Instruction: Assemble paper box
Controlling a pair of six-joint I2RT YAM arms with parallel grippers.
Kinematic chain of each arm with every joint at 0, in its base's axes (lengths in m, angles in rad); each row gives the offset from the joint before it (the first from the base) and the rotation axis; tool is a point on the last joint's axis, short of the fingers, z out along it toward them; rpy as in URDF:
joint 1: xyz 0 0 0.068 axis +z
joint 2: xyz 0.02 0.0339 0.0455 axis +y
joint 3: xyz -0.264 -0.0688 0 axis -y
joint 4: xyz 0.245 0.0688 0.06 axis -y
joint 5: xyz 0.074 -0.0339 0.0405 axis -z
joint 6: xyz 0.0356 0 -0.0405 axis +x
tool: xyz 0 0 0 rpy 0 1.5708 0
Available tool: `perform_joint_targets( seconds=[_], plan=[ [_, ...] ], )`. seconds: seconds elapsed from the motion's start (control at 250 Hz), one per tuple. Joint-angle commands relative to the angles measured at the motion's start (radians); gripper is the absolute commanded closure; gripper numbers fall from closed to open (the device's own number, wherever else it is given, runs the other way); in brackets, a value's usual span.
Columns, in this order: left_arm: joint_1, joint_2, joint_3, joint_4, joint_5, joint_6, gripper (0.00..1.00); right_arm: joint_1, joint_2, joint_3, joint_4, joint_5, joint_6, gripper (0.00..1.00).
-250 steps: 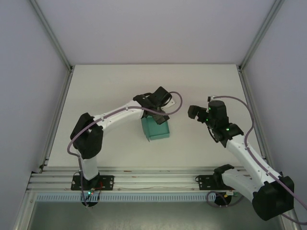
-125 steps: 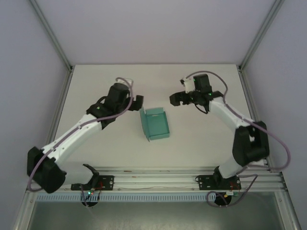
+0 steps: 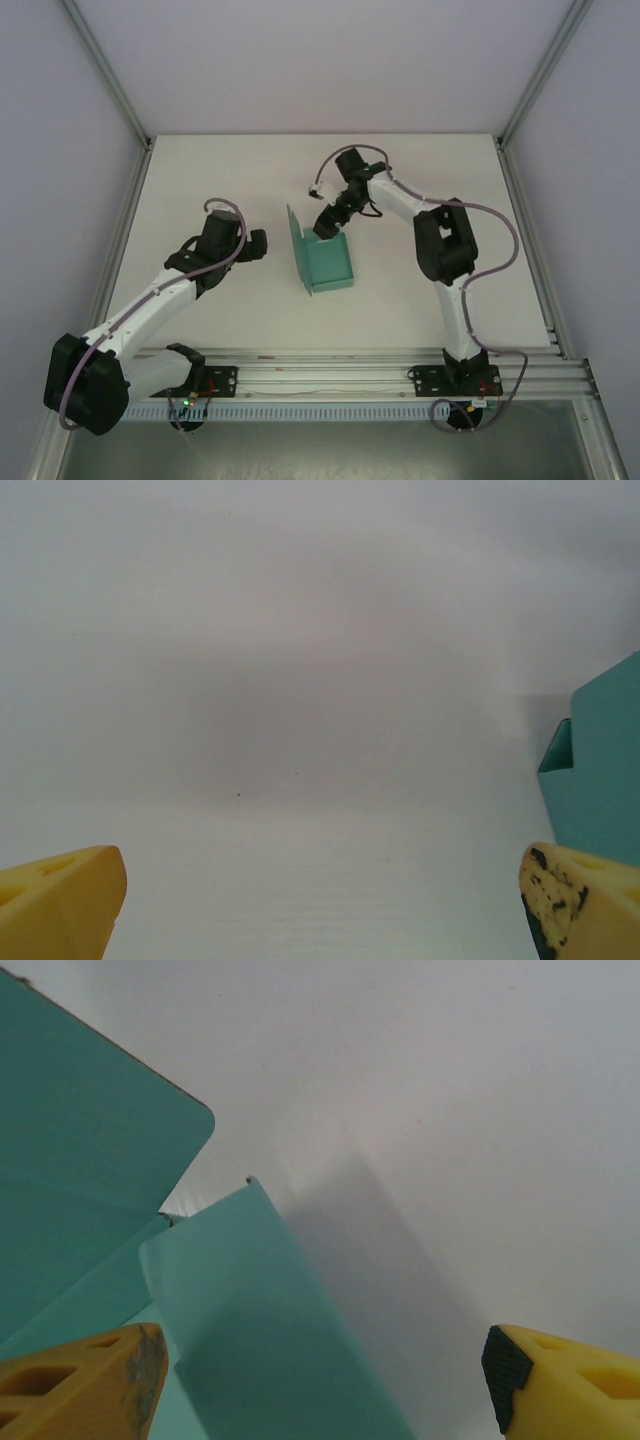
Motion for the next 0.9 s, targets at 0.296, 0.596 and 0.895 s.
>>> perform_joint_targets(
  seconds=[0.296, 0.596, 0.895],
  plan=[
    [0.011, -0.029, -0.026, 0.052, 0.018, -0.016, 0.00, -0.002, 0.081, 0.097, -0.179, -0.034, -0.144, 0.32],
    [0.011, -0.020, -0.014, 0.069, 0.002, 0.004, 0.00, 0.006, -0.139, -0.248, 0.165, 0.155, 0.146, 0.53],
    [0.011, 0.060, 0.050, 0.069, 0.002, 0.009, 0.00, 0.020, -0.390, -0.635, 0.516, 0.539, 0.684, 0.65]
  ],
)
